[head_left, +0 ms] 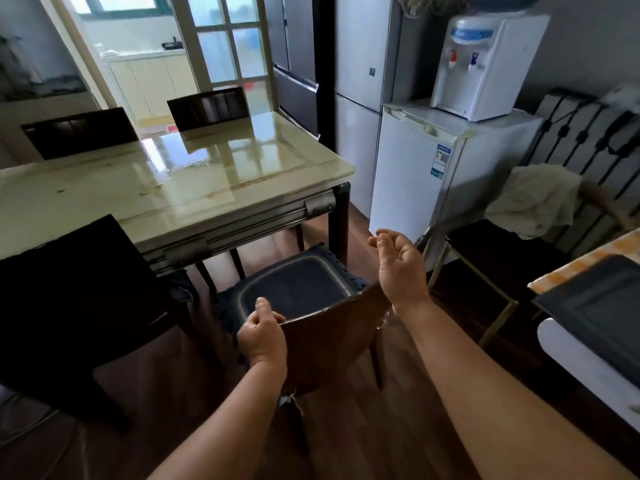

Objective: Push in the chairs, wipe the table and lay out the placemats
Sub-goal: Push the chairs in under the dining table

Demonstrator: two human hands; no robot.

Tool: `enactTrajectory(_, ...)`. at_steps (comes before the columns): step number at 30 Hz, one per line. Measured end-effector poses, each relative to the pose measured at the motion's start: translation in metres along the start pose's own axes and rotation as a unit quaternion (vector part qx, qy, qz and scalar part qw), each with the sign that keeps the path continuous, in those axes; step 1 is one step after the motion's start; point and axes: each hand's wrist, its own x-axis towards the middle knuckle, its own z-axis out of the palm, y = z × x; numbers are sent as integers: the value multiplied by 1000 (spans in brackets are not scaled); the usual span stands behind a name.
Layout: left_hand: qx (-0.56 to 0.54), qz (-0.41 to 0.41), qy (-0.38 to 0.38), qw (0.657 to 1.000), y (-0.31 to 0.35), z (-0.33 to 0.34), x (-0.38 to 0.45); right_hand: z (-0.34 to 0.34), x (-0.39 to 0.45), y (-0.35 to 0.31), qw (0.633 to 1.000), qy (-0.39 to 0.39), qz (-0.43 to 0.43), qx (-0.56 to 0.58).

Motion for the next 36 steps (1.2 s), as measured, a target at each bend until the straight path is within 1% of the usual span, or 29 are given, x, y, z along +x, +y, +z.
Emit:
enactTrajectory(2,-37,-25,63,997,4,10,4,-13,10,10,1000,13,17,-16)
enactTrajectory(5,-76,-40,114,990,8,20,14,-23,27,26,998,27,50,-38)
enactTrajectory(7,-72,-40,135,987,9,21,20,-26,40,38,995,42,64,-66)
enactTrajectory(10,-102,-25,159,982,18,17,39,-24,62,55,988,53,84,-122)
enactTrajectory(12,-93,-13,171,981,29,11,60,-16,75,63,979,70,108,-158)
enactTrajectory(15,-92,-2,192,977,44,-1,96,-2,95,74,974,86,142,-156)
enactTrajectory(17,-93,-1,200,975,50,-9,119,13,105,81,969,75,177,-155)
enactTrajectory(18,-94,0,205,974,52,-15,131,27,111,81,969,72,198,-126)
enactTrajectory(19,-96,4,207,974,54,-20,140,40,115,84,972,77,214,-61)
enactTrajectory(20,-93,11,207,974,56,-24,147,54,118,84,969,106,220,31)
enactTrajectory(21,-91,19,206,974,59,-27,155,67,126,86,957,146,228,104)
enactTrajectory(23,-97,29,203,974,66,-31,173,85,137,84,931,209,247,170)
enactTrajectory(25,-127,34,205,970,71,-30,191,97,148,78,919,231,257,188)
enactTrajectory(28,-172,31,206,963,82,-23,221,111,167,73,921,233,247,190)
enactTrajectory(32,-190,31,198,961,96,-10,256,131,195,70,930,213,237,186)
enactTrajectory(36,-198,29,195,960,104,7,298,154,232,69,927,200,243,204)
